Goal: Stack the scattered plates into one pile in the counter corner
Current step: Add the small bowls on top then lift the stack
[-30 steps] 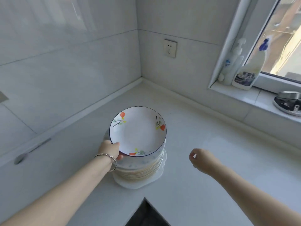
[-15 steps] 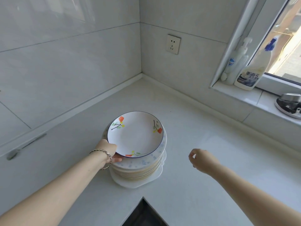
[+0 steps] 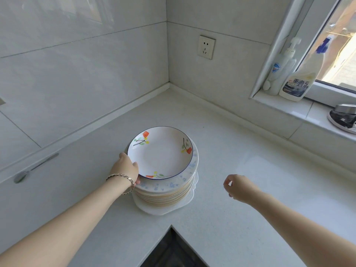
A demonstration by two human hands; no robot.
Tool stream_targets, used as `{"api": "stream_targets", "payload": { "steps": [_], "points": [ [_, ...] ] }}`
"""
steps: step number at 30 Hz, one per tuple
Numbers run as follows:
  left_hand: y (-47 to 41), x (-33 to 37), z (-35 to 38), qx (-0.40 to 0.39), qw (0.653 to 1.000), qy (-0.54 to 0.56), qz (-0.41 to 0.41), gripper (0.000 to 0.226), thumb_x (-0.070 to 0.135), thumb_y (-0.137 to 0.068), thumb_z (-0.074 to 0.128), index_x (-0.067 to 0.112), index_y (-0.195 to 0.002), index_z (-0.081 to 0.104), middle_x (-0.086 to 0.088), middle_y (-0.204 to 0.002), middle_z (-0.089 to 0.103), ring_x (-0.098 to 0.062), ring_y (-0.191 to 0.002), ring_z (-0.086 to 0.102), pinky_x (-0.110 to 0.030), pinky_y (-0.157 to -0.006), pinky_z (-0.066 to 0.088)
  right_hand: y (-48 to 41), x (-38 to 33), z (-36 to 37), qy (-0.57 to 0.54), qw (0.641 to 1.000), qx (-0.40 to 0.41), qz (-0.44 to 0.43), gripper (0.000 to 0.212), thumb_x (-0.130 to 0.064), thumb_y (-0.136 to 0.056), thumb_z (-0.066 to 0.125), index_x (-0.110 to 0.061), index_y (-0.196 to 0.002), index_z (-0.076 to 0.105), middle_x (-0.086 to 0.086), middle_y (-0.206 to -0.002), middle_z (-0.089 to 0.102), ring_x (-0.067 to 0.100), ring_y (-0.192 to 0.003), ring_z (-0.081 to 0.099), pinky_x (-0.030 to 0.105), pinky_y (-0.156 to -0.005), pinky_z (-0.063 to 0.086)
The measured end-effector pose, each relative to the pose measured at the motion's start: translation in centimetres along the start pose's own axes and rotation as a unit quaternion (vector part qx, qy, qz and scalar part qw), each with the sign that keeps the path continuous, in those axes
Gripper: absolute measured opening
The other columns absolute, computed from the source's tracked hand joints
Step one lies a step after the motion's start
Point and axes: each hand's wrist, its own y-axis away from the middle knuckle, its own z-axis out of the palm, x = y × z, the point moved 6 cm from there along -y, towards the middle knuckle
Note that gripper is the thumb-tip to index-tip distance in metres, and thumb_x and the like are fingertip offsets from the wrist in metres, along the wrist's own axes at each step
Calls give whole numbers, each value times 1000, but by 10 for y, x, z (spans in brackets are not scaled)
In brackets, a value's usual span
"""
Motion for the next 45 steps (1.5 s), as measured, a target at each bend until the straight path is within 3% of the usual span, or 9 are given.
{"api": "stream_targets", "payload": {
  "steps": [3,7,12,17,24,32,37,41,45],
  "points": [
    [13,11,-9,96,974,-192,70,35,27,-93,47,0,-115,39,-24,-104,61,-40,-98,61,-39,-71,45,3,4,0,-7,1000,3,9,25,-24,-93,42,-16,-106,61,6,-95,71,23,-83,69,32,-73,55],
    [41,63,8,218,885,-229,343,37,17,-66,76,-2,-96,65,-23,-83,62,-41,-71,63,-39,-57,54,12,17,1,-24,999,11,34,23,-23,-91,41,-17,-100,61,7,-97,70,25,-86,68,29,-74,53],
    [72,135,89,-82,903,-156,391,17,19,-92,41,15,-96,57,-6,-98,66,-29,-94,61,-32,-74,47,33,58,1,-64,994,31,88,24,-22,-90,41,-15,-102,61,9,-99,70,22,-77,61,29,-74,51],
    [120,187,192,-261,838,-250,409,10,24,-91,41,21,-89,50,-5,-95,59,-26,-89,56,-30,-78,43,76,130,2,-113,980,46,158,12,-23,-90,42,-23,-87,53,5,-93,69,21,-75,58,29,-74,51],
    [218,238,321,-350,781,-289,430,16,11,-83,38,19,-70,41,-6,-77,48,-22,-68,42,-28,-67,33,155,276,2,-183,943,85,266,17,-20,-90,41,-18,-92,58,9,-98,70,22,-76,58,30,-76,51],
    [355,303,467,-342,759,-321,452,11,13,-86,40,18,-83,49,-6,-87,56,-25,-80,50,-27,-73,40,261,479,15,-263,894,91,352,13,-19,-90,42,-18,-89,55,3,-81,63,20,-69,58,26,-69,46],
    [422,325,535,-331,765,-340,436,13,13,-88,35,18,-89,46,-2,-89,55,-25,-84,52,-28,-73,41,326,608,21,-393,798,125,440,13,-16,-90,43,-12,-83,54,6,-72,59,15,-52,55,24,-53,41],
    [447,337,574,-321,773,-354,418,13,15,-89,35,19,-88,48,-2,-90,56,-25,-84,53,-27,-72,41,356,689,27,-562,622,200,507,20,-21,-95,37,-4,-96,47,13,-66,51,22,-52,48,25,-50,37],
    [454,347,598,-310,773,-367,415,12,16,-90,36,19,-89,48,-1,-88,57,-25,-82,54,-26,-70,40,358,741,33,-672,469,269,507,46,-33,-98,35,2,-126,42,25,-109,60,33,-79,65,27,-54,48]
  ]
}}
